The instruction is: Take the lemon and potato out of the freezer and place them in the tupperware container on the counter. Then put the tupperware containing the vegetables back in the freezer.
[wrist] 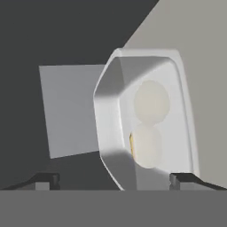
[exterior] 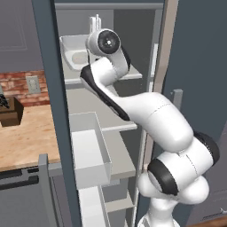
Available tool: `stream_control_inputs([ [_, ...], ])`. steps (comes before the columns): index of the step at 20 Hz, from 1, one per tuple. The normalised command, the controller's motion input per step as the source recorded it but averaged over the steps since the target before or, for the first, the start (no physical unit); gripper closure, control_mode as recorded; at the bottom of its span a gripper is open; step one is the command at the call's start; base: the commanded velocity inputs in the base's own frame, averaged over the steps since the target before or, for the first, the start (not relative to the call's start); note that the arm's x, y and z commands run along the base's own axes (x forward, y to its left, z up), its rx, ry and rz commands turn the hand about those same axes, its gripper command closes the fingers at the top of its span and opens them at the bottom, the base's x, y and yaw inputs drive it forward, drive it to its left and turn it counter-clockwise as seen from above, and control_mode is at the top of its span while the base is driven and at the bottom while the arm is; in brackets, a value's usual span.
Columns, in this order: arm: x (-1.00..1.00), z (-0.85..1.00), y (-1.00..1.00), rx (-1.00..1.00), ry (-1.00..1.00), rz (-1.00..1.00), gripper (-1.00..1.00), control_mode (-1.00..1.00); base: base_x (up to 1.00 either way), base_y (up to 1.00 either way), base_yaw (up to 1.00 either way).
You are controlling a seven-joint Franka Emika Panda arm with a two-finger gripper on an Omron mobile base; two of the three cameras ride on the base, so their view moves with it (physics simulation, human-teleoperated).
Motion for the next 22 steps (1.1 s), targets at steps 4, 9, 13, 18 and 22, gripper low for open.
stream_control_inputs([
  [4, -0.86, 0.51, -0.19, 0.02, -0.01, 0.00, -1.00, -1.00, 0.00, 0.00, 0.00],
  [9, -0.97, 0.54, -0.31, 0.06, 0.00, 0.00, -1.00, -1.00, 0.00, 0.00, 0.00],
  [13, -1.00, 0.45, -0.40, 0.07, 0.00, 0.00, -1.00, -1.00, 0.00, 0.00, 0.00],
  [18, -1.00, 0.22, -0.42, 0.03, 0.00, 0.00, -1.00, -1.00, 0.00, 0.00, 0.00],
  [22, -1.00, 0.08, -0.50, 0.03, 0.00, 0.00, -1.00, -1.00, 0.00, 0.00, 0.00],
])
